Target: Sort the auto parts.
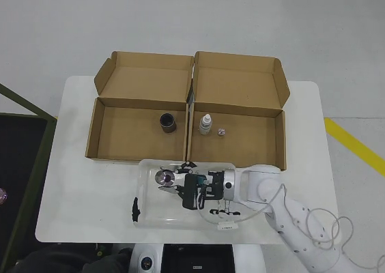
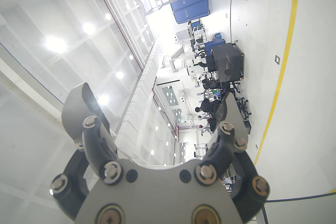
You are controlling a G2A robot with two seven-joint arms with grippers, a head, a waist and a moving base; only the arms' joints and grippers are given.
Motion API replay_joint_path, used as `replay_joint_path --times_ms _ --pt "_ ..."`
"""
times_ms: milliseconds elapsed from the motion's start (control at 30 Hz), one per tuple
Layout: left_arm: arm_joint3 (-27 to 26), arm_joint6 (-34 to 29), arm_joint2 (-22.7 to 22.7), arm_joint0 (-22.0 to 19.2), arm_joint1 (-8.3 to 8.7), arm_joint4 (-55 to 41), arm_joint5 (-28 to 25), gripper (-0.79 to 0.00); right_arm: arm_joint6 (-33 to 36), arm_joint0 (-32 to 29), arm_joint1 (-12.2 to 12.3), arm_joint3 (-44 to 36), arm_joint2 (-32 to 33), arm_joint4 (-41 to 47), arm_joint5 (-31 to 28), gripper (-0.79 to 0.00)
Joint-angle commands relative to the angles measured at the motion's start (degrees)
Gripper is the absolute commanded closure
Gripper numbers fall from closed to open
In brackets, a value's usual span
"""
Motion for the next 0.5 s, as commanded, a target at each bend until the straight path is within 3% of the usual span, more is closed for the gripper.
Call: replay_joint_path --times_ms 0,467 --pt "0.0 0.0 0.0 0.0 0.0 0.0 0.0 -0.785 -0.55 0.3 0.01 0.43 0.31 0.19 0.42 0.0" --pt "0.0 0.0 0.0 0.0 0.0 0.0 0.0 -0.785 -2.29 5.98 -1.06 6.3 -0.52 4.4 3.88 0.0"
